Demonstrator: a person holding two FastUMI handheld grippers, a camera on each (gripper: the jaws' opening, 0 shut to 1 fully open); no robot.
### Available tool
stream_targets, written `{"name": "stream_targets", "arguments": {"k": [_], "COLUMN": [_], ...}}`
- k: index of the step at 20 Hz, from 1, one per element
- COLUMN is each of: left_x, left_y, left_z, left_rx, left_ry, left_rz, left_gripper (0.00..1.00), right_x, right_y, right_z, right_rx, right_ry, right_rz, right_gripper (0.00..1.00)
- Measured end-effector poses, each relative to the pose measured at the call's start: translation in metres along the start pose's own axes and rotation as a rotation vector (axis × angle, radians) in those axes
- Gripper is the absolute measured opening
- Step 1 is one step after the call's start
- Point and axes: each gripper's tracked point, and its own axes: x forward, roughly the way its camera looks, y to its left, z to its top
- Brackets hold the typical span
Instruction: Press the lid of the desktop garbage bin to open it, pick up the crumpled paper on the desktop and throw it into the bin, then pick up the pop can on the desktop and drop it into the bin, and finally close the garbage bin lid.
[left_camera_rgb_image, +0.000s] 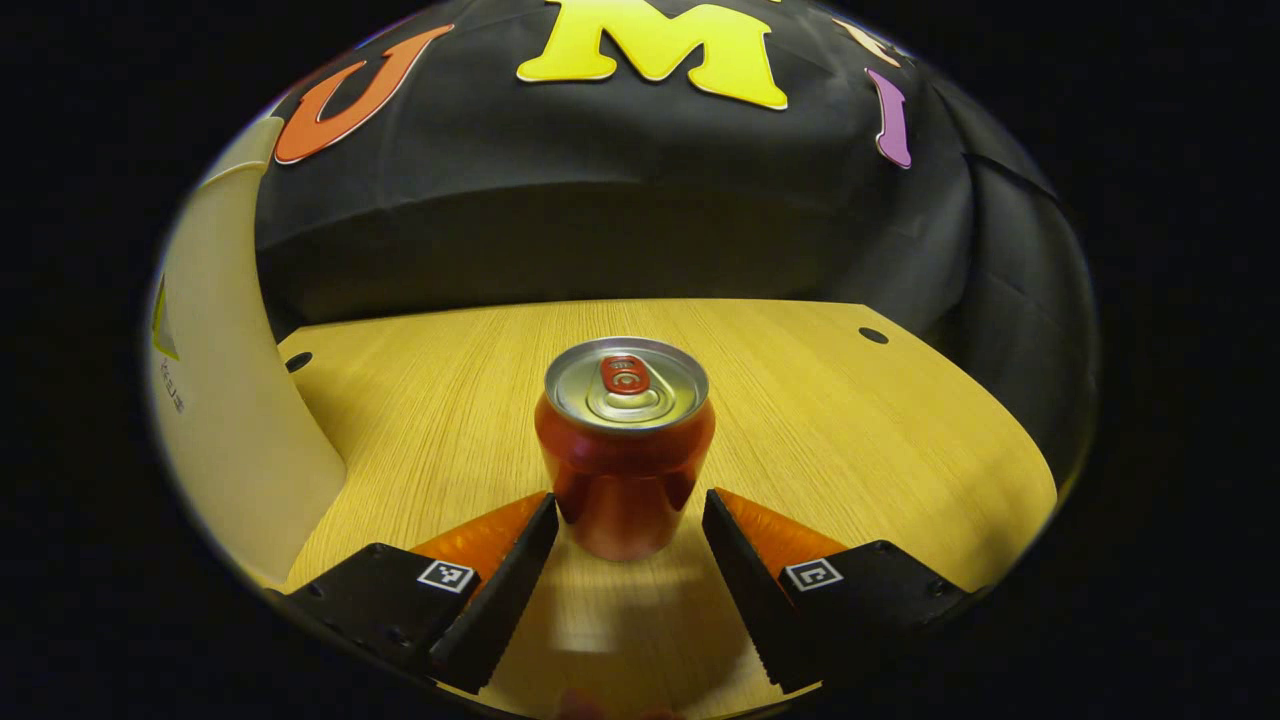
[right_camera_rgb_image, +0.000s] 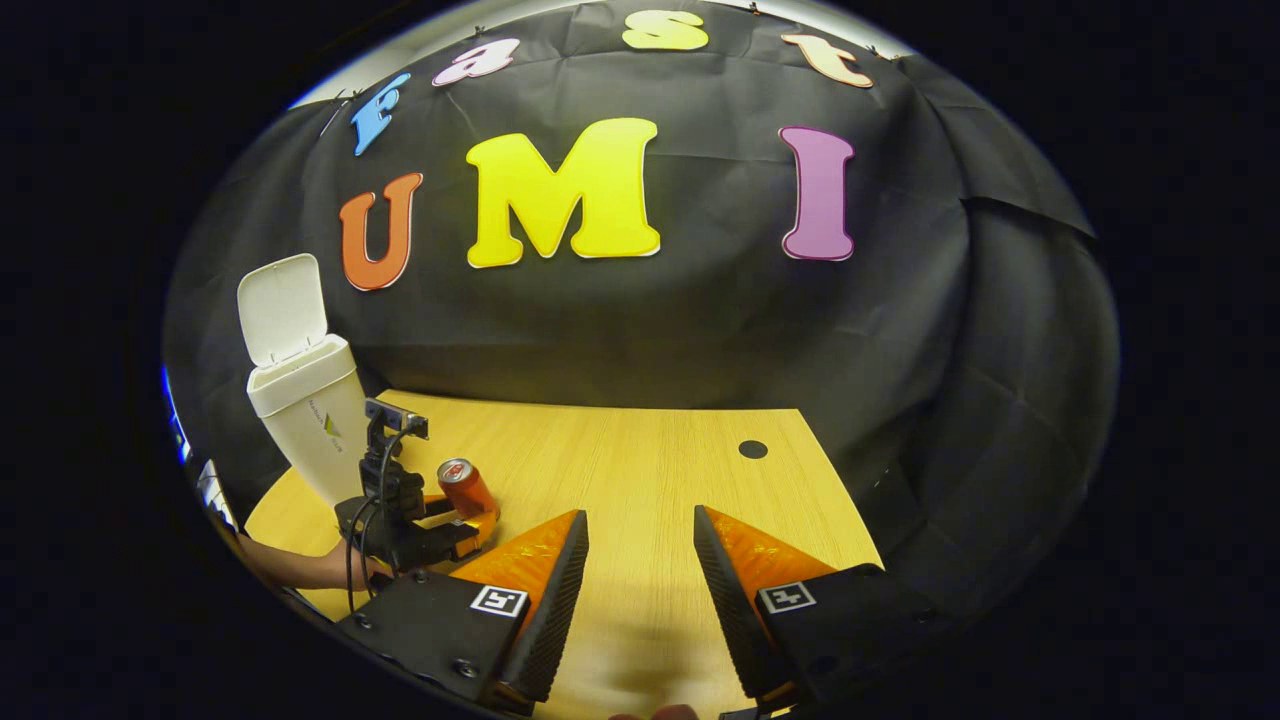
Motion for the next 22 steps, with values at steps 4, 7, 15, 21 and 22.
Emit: {"name": "stream_targets", "arguments": {"k": [4,7,15,21,22], "left_x": [0.003,-0.004,-0.083,-0.161,-0.17], "left_y": [0.001,0.003,0.017,0.066,0.078], "left_z": [0.0,0.004,0.104,0.186,0.197], "left_rx": [-0.012,-0.029,-0.055,-0.08,-0.077], "left_ry": [0.007,0.004,-0.199,-0.353,-0.369], "left_rz": [-0.011,-0.016,-0.007,0.086,0.116], "left_gripper": [0.9,0.92,0.83,0.83,0.83], "right_x": [0.0,-0.001,-0.008,-0.012,-0.011], "right_y": [0.001,0.002,0.028,0.053,0.055], "right_z": [0.002,0.006,0.017,0.031,0.033], "right_rx": [0.002,0.009,0.028,0.056,0.059], "right_ry": [0.001,-0.008,-0.064,-0.129,-0.136], "right_rz": [0.003,-0.001,0.038,0.082,0.086], "right_gripper": [0.69,0.68,0.69,0.69,0.69]}}
